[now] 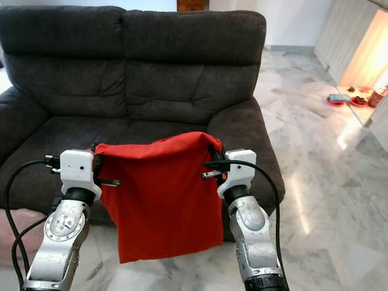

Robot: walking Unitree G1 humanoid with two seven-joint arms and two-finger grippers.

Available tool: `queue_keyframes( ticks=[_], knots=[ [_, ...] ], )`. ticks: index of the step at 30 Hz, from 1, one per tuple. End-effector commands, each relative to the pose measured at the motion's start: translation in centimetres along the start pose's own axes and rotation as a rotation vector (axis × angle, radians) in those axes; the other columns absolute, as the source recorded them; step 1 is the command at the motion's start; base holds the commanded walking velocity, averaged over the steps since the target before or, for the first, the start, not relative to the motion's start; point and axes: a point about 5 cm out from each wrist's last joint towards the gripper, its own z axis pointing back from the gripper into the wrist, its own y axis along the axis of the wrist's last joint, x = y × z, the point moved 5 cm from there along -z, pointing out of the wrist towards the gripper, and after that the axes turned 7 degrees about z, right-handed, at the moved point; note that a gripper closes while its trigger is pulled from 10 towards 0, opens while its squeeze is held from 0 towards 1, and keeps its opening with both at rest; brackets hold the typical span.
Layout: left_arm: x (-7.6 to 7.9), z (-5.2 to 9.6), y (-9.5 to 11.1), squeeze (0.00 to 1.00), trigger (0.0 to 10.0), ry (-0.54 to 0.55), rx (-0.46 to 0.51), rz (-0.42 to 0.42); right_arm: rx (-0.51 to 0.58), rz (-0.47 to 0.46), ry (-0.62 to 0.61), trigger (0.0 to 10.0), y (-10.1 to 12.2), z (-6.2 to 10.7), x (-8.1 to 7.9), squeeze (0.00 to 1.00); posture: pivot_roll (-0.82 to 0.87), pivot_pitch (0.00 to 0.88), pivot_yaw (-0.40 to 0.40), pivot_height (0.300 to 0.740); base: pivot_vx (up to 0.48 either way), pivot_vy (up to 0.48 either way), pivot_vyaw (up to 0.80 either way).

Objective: Move the pillow to the sofa from floor

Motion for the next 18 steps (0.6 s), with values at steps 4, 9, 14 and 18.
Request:
queue_keyframes(
  ticks=[4, 9, 14, 18],
  knots=[
    [0.55, -0.4, 2.37, 0.0, 10.0, -0.014, 0.094, 0.019, 0.083, 0.021, -0.014, 10.0, 2.24, -0.67, 0.57, 0.0, 0.06, 0.0, 0.026, 0.74, 0.0, 0.357, -0.2],
    [0.65, -0.39, 2.33, 0.0, 10.0, -0.016, 0.093, 0.019, 0.081, 0.024, -0.017, 10.0, 2.2, -0.57, 0.64, 0.0, 0.05, 0.0, 0.027, 0.74, 0.0, 0.359, 0.0],
    [0.64, -0.35, 2.32, 0.0, 10.0, -0.011, 0.09, 0.019, 0.077, 0.028, -0.017, 10.0, 2.14, -0.5, 0.73, 0.0, 0.06, 0.0, 0.025, 0.74, 0.0, 0.36, 0.0],
    [0.65, -0.32, 2.34, 0.0, 10.0, -0.011, 0.092, 0.016, 0.077, 0.026, -0.017, 10.0, 2.12, -0.53, 0.68, 0.0, 0.06, 0.0, 0.024, 0.74, 0.0, 0.296, 0.0]
  ],
)
